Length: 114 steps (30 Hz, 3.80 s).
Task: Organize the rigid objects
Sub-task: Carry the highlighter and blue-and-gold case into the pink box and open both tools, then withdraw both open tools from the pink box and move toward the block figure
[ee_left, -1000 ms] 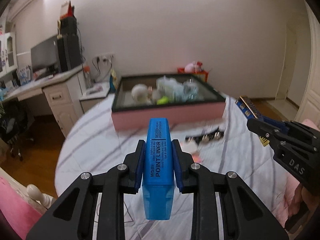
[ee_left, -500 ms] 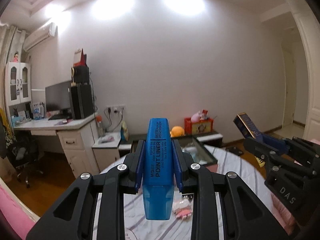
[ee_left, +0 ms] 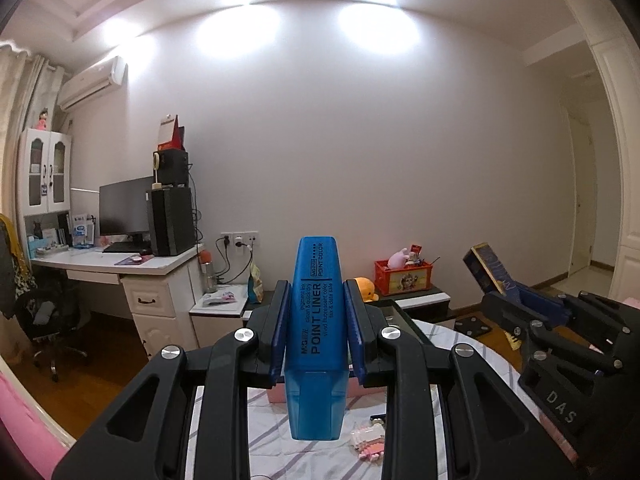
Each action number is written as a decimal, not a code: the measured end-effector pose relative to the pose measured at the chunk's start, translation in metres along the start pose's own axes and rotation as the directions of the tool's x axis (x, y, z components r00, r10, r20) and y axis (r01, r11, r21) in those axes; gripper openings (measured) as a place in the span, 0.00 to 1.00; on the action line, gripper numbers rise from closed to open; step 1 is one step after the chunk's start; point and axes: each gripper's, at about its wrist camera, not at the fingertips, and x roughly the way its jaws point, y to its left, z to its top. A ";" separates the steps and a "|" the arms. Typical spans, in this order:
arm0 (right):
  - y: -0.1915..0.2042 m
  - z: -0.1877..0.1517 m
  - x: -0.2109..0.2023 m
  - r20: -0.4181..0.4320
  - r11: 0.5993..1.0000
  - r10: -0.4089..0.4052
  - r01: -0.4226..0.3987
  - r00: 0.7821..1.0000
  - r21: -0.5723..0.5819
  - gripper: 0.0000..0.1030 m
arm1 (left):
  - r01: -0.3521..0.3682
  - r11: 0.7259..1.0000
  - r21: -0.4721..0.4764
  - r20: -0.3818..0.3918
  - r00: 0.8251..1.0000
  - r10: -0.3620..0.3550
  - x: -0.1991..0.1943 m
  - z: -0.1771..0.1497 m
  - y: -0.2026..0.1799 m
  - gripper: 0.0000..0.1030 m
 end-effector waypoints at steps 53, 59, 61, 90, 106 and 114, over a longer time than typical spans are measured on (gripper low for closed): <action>-0.054 -0.059 0.284 -0.480 0.998 0.013 -0.041 0.877 -0.048 0.34 | 0.103 0.992 0.068 -0.499 0.865 -0.056 0.321 -0.076 -0.016 0.59; -0.062 -0.043 0.263 -0.442 0.999 0.023 -0.031 0.897 -0.011 0.50 | 0.052 0.999 0.011 -0.442 0.896 -0.042 0.294 -0.058 0.003 0.89; -0.063 -0.034 0.252 -0.423 1.000 0.025 -0.027 0.906 0.003 0.56 | 0.031 0.999 -0.006 -0.419 0.907 -0.031 0.281 -0.050 0.008 0.95; -0.033 -0.017 -0.030 -0.109 0.995 -0.033 0.043 0.993 0.094 1.00 | 0.000 1.000 0.017 -0.110 0.994 0.002 -0.021 -0.019 -0.015 1.00; -0.035 -0.023 -0.044 -0.111 0.994 -0.053 0.064 0.992 0.093 1.00 | 0.004 0.999 0.035 -0.141 0.990 0.001 -0.024 -0.025 -0.019 1.00; -0.057 -0.041 -0.021 -0.182 0.989 -0.063 0.086 0.981 0.121 1.00 | 0.031 0.999 0.035 -0.274 0.961 -0.021 0.020 -0.056 -0.032 1.00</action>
